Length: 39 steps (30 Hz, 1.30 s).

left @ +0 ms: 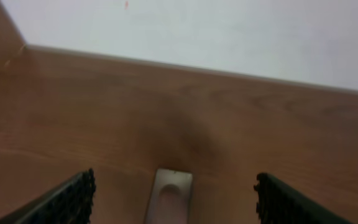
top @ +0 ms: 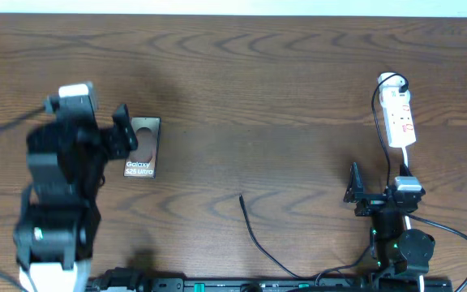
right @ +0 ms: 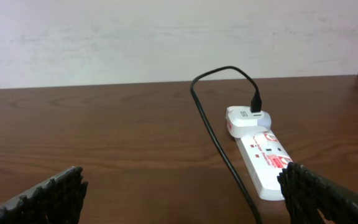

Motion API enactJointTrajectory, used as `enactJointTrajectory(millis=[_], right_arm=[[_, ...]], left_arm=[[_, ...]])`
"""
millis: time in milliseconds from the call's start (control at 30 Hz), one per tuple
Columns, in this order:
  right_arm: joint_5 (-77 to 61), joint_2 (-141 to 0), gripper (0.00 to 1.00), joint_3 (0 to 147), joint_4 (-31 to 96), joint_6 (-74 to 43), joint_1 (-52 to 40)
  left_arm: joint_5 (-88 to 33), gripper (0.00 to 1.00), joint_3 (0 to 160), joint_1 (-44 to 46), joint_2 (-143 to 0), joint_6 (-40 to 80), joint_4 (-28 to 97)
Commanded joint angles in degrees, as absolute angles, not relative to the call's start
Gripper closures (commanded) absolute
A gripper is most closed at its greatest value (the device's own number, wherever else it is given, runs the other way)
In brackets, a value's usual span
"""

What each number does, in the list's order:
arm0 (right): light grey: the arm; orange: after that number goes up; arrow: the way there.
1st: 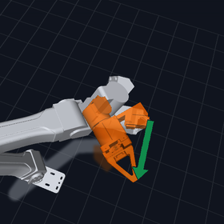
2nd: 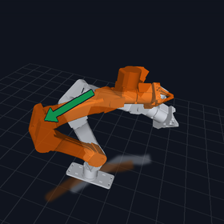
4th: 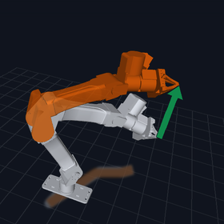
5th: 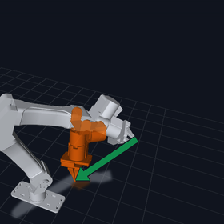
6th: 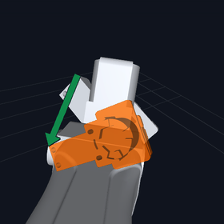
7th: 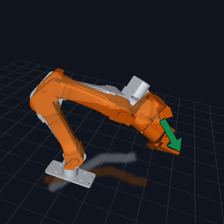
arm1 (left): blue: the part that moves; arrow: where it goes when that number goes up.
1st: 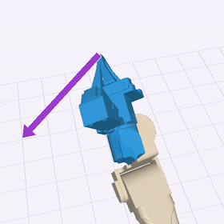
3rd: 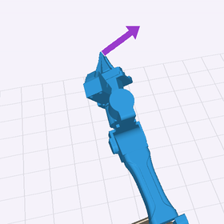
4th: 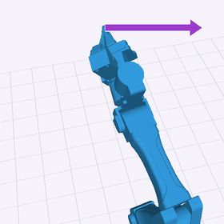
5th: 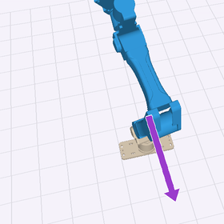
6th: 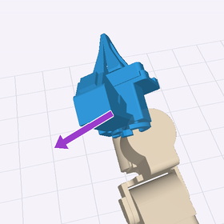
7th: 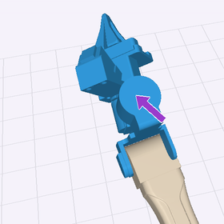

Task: Plug charger to phone and switch on socket
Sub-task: 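Move the left gripper forward and down over the Galaxy phone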

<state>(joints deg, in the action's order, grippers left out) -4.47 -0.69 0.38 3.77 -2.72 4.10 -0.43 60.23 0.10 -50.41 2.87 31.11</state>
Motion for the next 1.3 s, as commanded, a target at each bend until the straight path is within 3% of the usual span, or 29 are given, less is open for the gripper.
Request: enactJointTrajectory(millis=[0, 333, 733, 767, 800, 833, 900, 933, 1000, 1267], right_arm=[[-4.2, -0.4, 0.01, 0.3, 4.0, -2.1, 3.7], [-4.2, -0.4, 0.01, 0.3, 4.0, -2.1, 3.7], [-4.2, -0.4, 0.01, 0.3, 4.0, -2.1, 3.7], [-4.2, -0.4, 0.01, 0.3, 4.0, -2.1, 3.7], [-4.2, -0.4, 0.01, 0.3, 4.0, -2.1, 3.7], [-4.2, -0.4, 0.01, 0.3, 4.0, -2.1, 3.7], [-4.2, -0.4, 0.01, 0.3, 4.0, -2.1, 3.7], [-4.2, -0.4, 0.01, 0.3, 4.0, -2.1, 3.7], [-4.2, -0.4, 0.01, 0.3, 4.0, -2.1, 3.7], [-4.2, -0.4, 0.01, 0.3, 4.0, -2.1, 3.7]], left_arm=[[3.9, 0.19, 70.9, -0.5, -58.8, 1.7, 38.6], [-2.7, 0.19, 91.8, -5.7, -80.2, 0.0, 60.6], [-5.4, 0.19, 92.1, -6.5, -90.0, 0.0, 64.0], [-5.4, 0.25, 92.1, -6.5, -90.3, 0.0, 64.1], [-5.4, 0.44, 92.1, -6.5, -90.6, 0.0, 64.1], [-5.4, 0.57, 92.1, -6.5, -90.7, 0.0, 64.1], [-5.4, 0.62, 92.1, -6.5, -90.9, 0.0, 64.0], [-5.4, 0.45, 92.1, -6.5, -90.9, 0.0, 64.0], [-5.4, 0.01, 92.1, -6.5, -90.9, 0.0, 64.0], [-5.4, 0.01, 91.9, -6.4, -91.0, -0.1, 63.5]])
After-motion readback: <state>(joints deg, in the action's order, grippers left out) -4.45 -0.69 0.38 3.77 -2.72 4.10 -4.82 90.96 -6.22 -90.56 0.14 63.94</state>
